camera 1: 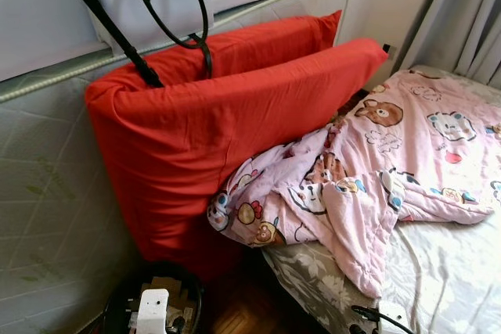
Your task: Clean up the room
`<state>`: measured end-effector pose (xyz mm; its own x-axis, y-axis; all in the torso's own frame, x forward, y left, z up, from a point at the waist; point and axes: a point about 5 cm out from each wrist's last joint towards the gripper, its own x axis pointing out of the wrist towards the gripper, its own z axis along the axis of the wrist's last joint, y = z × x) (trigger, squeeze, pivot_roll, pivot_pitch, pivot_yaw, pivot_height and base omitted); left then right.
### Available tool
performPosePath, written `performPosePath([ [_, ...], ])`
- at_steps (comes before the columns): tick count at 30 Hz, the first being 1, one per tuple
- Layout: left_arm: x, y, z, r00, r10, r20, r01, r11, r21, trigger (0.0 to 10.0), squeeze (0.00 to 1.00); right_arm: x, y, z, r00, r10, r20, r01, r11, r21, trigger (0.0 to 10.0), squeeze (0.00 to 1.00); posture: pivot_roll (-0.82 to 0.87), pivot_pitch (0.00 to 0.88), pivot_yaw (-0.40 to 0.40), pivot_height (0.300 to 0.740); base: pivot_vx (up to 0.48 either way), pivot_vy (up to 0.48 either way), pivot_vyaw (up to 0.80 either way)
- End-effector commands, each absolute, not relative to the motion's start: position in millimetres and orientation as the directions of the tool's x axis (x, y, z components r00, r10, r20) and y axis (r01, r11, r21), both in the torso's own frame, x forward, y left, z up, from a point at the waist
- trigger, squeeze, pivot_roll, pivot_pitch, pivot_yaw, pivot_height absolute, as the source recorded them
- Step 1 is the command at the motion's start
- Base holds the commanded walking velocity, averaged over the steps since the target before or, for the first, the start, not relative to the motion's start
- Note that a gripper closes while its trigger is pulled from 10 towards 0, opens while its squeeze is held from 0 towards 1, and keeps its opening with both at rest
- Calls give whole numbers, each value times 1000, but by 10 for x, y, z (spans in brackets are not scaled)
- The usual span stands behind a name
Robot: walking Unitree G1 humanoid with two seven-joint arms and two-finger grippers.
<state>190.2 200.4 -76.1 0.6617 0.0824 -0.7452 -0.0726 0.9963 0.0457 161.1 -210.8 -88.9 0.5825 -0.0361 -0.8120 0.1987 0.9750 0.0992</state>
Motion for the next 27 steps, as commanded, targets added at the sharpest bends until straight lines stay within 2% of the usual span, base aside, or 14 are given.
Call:
performPosePath([
  [1,1942,2010,-737,674,81,-734,-58,997,58,10000,0,1634,-2111,-878,590,-37,-806,204,973,105,10000,0,-5,0,-12,740,337,0,0],
  [11,1950,2006,-732,677,81,-732,-58,997,56,10000,0,1638,-2116,-876,591,-39,-806,204,974,103,10000,0,-2,0,-14,740,337,0,0],
  [21,1986,2002,-710,692,80,-718,-63,997,50,10000,0,1637,-2121,-875,593,-45,-804,213,972,103,10000,0,-1,0,-16,740,0,0,0],
  [27,2152,1969,-608,745,61,-664,-56,998,28,10000,0,1645,-2124,-865,615,-56,-787,234,965,115,10000,0,-5,0,-16,740,0,0,0],
])
